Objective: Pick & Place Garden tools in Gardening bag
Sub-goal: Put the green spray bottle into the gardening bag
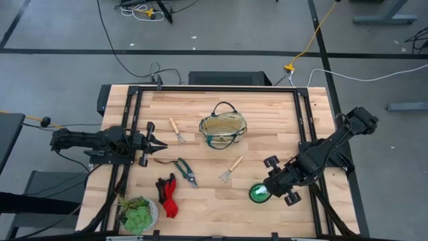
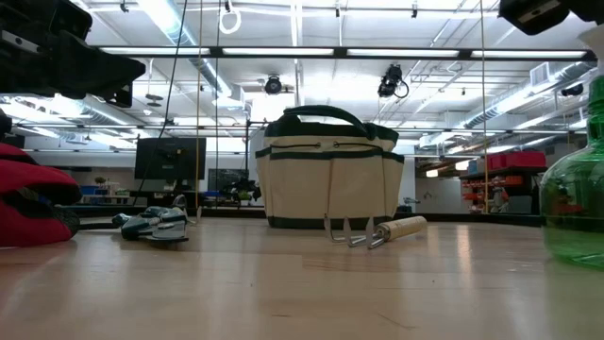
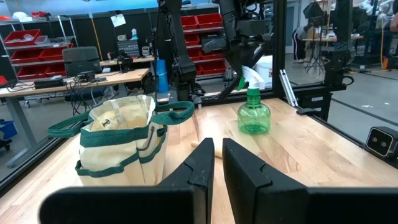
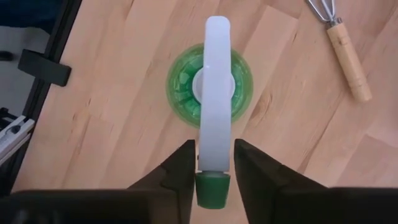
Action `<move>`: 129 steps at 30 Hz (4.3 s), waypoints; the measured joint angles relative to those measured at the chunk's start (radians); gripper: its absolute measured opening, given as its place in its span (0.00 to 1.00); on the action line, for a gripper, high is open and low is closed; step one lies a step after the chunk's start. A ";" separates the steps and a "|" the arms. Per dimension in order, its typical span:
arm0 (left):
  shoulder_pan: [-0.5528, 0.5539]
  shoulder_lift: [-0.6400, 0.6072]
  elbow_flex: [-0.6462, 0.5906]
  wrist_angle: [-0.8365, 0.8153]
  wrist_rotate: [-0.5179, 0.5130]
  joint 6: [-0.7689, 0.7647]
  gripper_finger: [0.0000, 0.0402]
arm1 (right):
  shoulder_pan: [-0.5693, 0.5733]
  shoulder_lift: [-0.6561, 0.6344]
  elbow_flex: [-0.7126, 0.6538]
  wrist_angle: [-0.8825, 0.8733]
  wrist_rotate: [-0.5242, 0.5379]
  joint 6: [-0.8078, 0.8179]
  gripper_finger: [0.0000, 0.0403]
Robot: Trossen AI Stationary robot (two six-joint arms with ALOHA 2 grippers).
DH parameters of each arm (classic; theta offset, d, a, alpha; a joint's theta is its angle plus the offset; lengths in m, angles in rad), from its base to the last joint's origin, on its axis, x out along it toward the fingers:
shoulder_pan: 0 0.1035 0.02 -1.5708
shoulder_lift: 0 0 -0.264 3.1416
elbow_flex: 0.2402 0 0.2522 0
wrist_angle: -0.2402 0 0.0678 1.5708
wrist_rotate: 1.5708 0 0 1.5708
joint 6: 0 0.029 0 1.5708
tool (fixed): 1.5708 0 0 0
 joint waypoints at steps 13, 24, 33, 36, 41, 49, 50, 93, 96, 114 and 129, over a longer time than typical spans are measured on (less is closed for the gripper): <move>0.000 0.000 0.000 0.000 0.000 0.000 0.10 | 0.000 -0.002 0.000 0.000 0.000 -0.007 0.14; 0.000 0.000 0.000 0.000 0.000 0.000 0.10 | 0.000 -0.002 0.000 0.000 -0.002 -0.007 0.14; 0.000 0.000 0.000 0.000 0.000 0.000 0.10 | -0.001 -0.002 0.000 0.000 -0.022 0.007 0.14; 0.000 0.000 0.000 0.000 0.000 0.000 0.10 | -0.001 -0.002 0.000 -0.002 -0.023 0.009 0.14; 0.000 0.000 0.000 0.000 0.000 0.000 0.10 | -0.003 -0.002 0.039 -0.047 -0.029 0.004 0.14; 0.000 0.000 0.000 0.000 0.000 0.000 0.10 | -0.033 -0.002 0.218 -0.182 0.008 0.017 0.14; 0.000 0.000 0.000 0.000 0.000 0.000 0.10 | -0.039 -0.002 0.242 -0.199 0.008 0.017 0.14; 0.000 0.000 0.000 0.000 0.000 0.000 0.10 | -0.492 -0.002 0.403 -0.280 -0.081 -0.010 0.14; 0.000 0.000 0.000 0.000 0.000 0.000 0.10 | -0.513 -0.002 0.403 -0.291 -0.082 -0.011 0.14; 0.000 0.000 0.000 0.013 0.003 0.000 0.10 | -0.541 -0.001 0.513 -0.287 -0.068 -0.040 0.14; 0.000 0.000 0.000 0.140 0.010 -0.026 0.10 | -0.541 0.000 0.635 -0.290 -0.052 -0.040 0.14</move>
